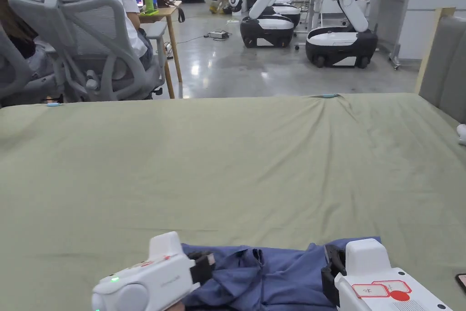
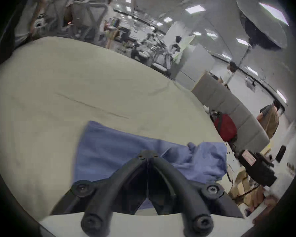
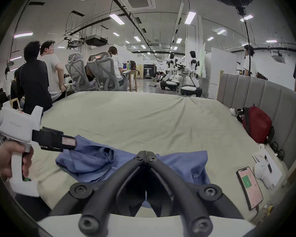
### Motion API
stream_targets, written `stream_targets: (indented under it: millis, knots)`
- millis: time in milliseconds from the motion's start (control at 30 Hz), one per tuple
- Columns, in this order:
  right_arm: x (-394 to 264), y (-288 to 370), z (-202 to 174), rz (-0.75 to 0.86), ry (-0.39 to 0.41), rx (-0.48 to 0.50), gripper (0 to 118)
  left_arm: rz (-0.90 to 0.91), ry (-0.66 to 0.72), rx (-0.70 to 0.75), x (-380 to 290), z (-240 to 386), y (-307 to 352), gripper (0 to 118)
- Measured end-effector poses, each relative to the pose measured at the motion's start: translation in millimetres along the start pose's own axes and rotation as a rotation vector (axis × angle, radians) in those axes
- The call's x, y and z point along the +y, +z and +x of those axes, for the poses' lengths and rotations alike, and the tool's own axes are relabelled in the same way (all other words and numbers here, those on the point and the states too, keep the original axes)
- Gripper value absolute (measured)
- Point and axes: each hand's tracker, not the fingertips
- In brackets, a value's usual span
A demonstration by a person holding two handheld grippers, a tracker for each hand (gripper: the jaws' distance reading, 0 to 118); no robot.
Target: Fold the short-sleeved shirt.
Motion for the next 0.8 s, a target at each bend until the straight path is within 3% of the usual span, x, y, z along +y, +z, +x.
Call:
stream_targets:
  millis: [33, 67, 100, 133, 167, 200, 300, 400, 467, 500, 600, 667, 733, 800]
  knots:
    - [1, -1, -2, 0.002, -0.002, 0.005, 0, -0.002, 0.042, -0.016, 3, -16, 5, 8]
    - [2, -2, -5, 0.003, 0.0, 0.011, 0, -0.02, 0.077, -0.016, 5, -33, 11, 29]
    - [3, -2, -8, 0.005, 0.003, 0.014, 0, -0.031, 0.099, -0.017, 5, -43, 13, 66]
    - [4, -3, -10, 0.007, 0.007, 0.018, 0, -0.027, 0.145, -0.021, 4, -56, 15, 113]
    - [4, -3, -12, 0.008, 0.009, 0.022, 0, -0.016, 0.185, -0.02, 2, -64, 16, 118]
    - [5, -3, -13, 0.008, 0.01, 0.024, 0, 0.041, 0.228, -0.046, 3, -72, 16, 112]
    - [6, -2, -15, 0.007, 0.017, 0.024, 0, 0.012, 0.371, -0.057, -4, -92, 4, 118]
    - [6, -2, -14, 0.005, 0.023, 0.018, 0, -0.023, 0.574, -0.275, -20, -104, -11, 117]
    - [7, -2, -11, 0.003, 0.018, 0.011, 0, -0.05, 0.658, -0.391, -21, -102, -21, 101]
    - [8, -2, -9, 0.002, 0.015, 0.009, 0, -0.076, 0.725, -0.435, -24, -99, -31, 87]
    - [8, 0, -6, 0.003, 0.013, -0.004, 0, -0.108, 0.725, -0.358, -38, -90, -53, 14]
    - [8, 1, -3, 0.0, 0.012, -0.01, 0, -0.093, 0.684, -0.246, -41, -87, -55, 12]
    - [6, 3, -1, -0.002, 0.019, -0.018, 0, -0.049, 0.716, -0.318, -38, -91, -45, 10]
    - [6, 4, 1, -0.005, 0.024, -0.023, 0, -0.011, 0.65, -0.238, -27, -92, -30, 10]
